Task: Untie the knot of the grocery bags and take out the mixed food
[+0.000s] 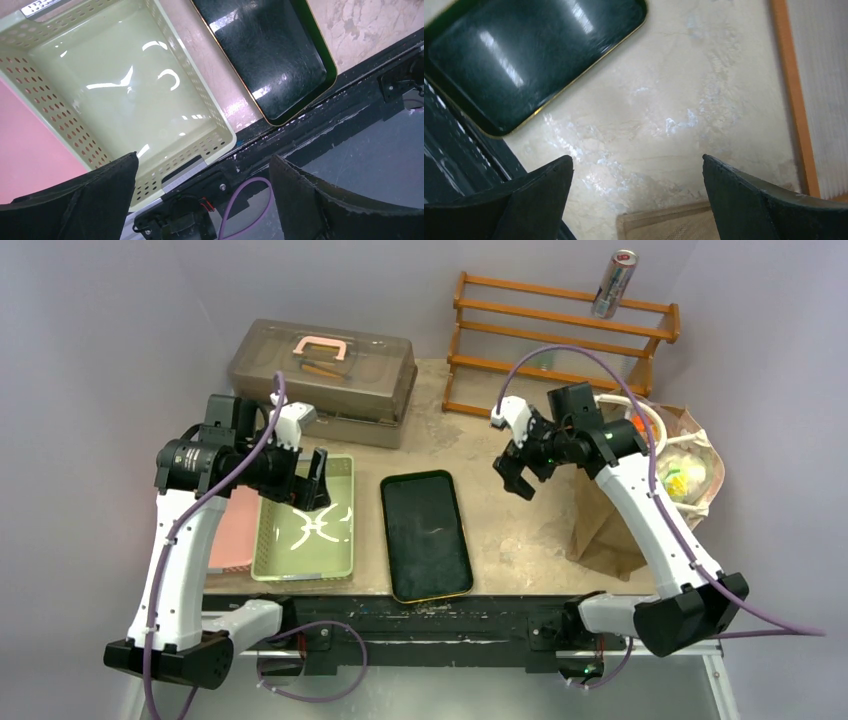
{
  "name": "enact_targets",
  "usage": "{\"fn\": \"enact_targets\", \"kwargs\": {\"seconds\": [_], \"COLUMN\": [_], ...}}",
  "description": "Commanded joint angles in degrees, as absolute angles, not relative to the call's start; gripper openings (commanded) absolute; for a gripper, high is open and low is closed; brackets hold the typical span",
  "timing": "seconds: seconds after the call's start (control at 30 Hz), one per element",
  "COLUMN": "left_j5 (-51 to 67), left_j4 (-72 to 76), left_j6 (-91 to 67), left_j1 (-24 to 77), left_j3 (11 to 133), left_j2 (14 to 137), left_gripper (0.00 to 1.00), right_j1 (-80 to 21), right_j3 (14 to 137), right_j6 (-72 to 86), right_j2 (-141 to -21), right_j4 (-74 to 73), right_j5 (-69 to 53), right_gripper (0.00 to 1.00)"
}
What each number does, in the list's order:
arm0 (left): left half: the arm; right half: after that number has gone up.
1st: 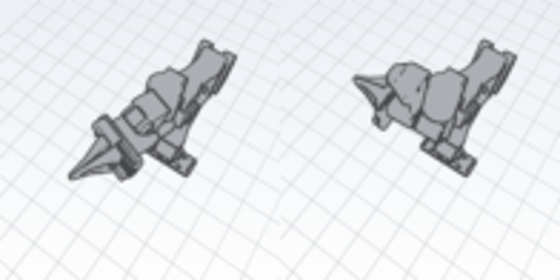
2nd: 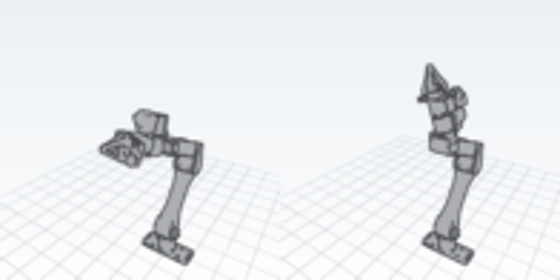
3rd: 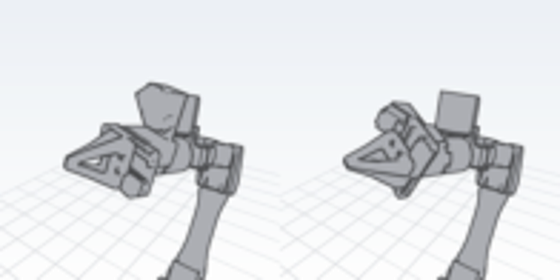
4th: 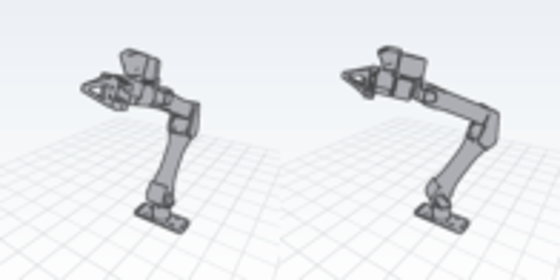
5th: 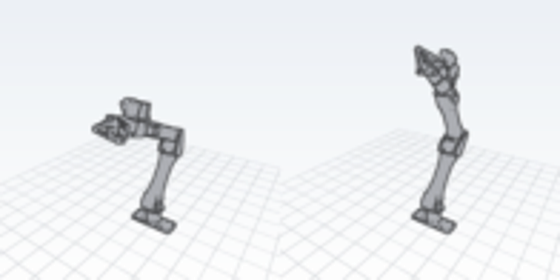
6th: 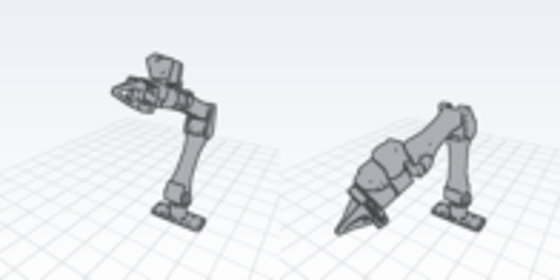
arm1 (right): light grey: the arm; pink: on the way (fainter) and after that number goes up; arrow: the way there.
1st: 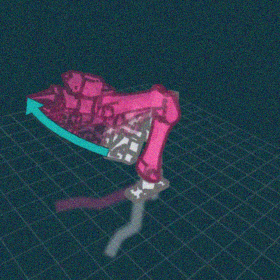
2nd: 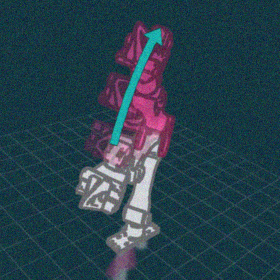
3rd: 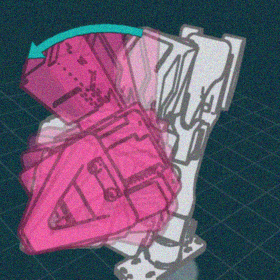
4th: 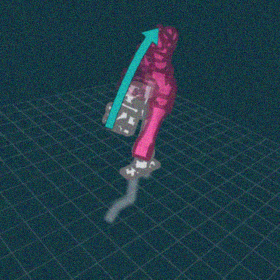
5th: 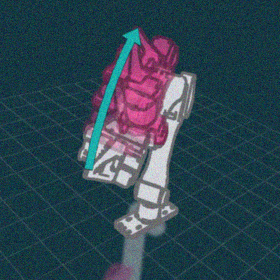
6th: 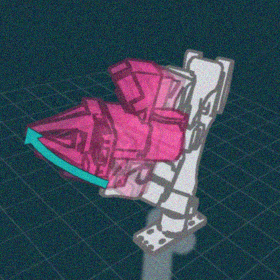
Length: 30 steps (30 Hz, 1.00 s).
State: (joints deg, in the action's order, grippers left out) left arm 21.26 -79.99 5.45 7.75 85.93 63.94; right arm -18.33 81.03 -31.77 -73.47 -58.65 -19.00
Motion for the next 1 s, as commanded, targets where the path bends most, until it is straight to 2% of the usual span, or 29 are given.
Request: {"fn": "enact_targets", "kwargs": {"seconds": [0.0, 0.1, 0.2, 0.47, 0.77, 0.97], "left_j5": [22.54, 26.5, 29.29, 33.48, 33.26, 30.15], "left_j4": [-78.75, -78.16, -78.04, -77.19, -76.53, -75.45], "left_j6": [3.23, 3.31, 2.25, 0.62, 0.86, 1.28], "left_j1": [7.03, 7.03, 7.03, 2.03, 1.54, 1.55], "left_j3": [87.58, 88.08, 88.79, 87.57, 87.8, 87.89], "left_j2": [62.99, 62.08, 62.44, 62.78, 63.84, 63.63], "left_gripper": [1.0, 1.0, 1.0, 1.0, 1.0, 1.0], "right_j1": [-23.05, -29.13, -32.47, -35.74, -41.86, -43.44], "right_j3": [74.69, 70.08, 66.87, 58.38, 62.06, 71.84], "right_j6": [-49.05, -56.32, -60.3, -59.95, -48.01, -36.77], "right_j2": [-73.65, -75.41, -79.91, -91.7, -102.78, -106.23], "right_j4": [-60.9, -57.37, -53.88, -40.47, -28.89, -28.86], "right_j5": [-16.44, -9.66, -7.96, -6.93, -7.0, -11.97], "right_gripper": [0.99, 0.99, 0.99, 0.98, 0.98, 0.98]}}
